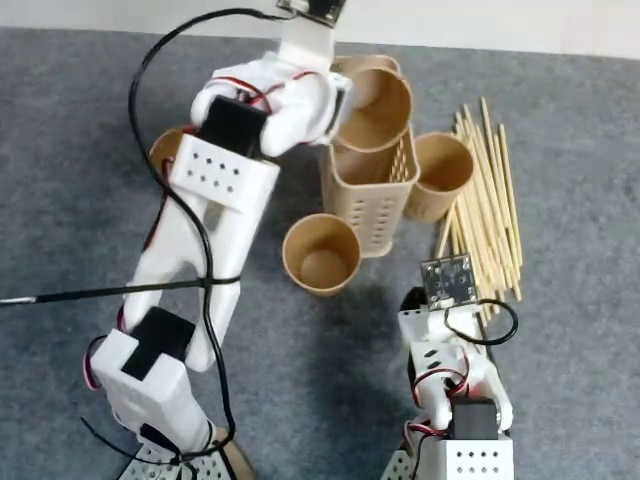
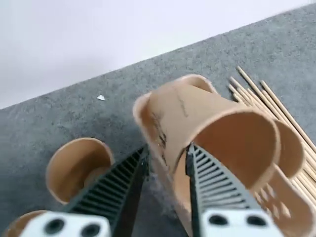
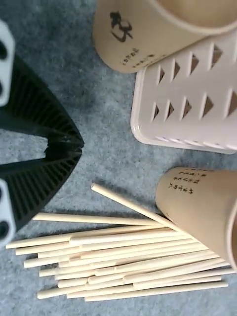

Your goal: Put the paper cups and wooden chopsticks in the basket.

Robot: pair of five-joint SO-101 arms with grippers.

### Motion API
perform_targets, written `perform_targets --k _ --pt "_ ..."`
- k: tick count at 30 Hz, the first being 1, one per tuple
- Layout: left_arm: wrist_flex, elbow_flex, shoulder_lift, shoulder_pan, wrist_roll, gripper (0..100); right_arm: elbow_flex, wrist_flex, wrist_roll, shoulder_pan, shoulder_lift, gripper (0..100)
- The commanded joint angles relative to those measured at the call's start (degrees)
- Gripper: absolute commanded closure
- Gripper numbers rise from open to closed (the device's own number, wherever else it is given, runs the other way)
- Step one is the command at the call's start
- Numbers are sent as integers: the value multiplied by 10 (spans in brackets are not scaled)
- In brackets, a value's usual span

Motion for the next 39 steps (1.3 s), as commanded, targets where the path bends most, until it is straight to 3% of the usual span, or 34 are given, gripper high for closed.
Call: perform_targets --k 1,5,12,17,22,32,39 --pt "4 -84 -10 -62 0 846 50 -12 7 -5 -7 988" --pt "6 -133 -9 -123 1 846 50 -12 7 -5 -7 988" --pt "61 -133 -4 -157 3 846 50 -12 7 -5 -7 988" --pt "148 -131 -10 -58 0 842 50 -12 7 -5 -7 988" --pt "153 -122 6 31 -1 844 50 -12 7 -5 -7 988" --pt "18 -122 122 -2 -1 846 50 -12 7 -5 -7 988" --pt "-55 -122 109 8 -20 846 50 -12 8 -5 -7 988"
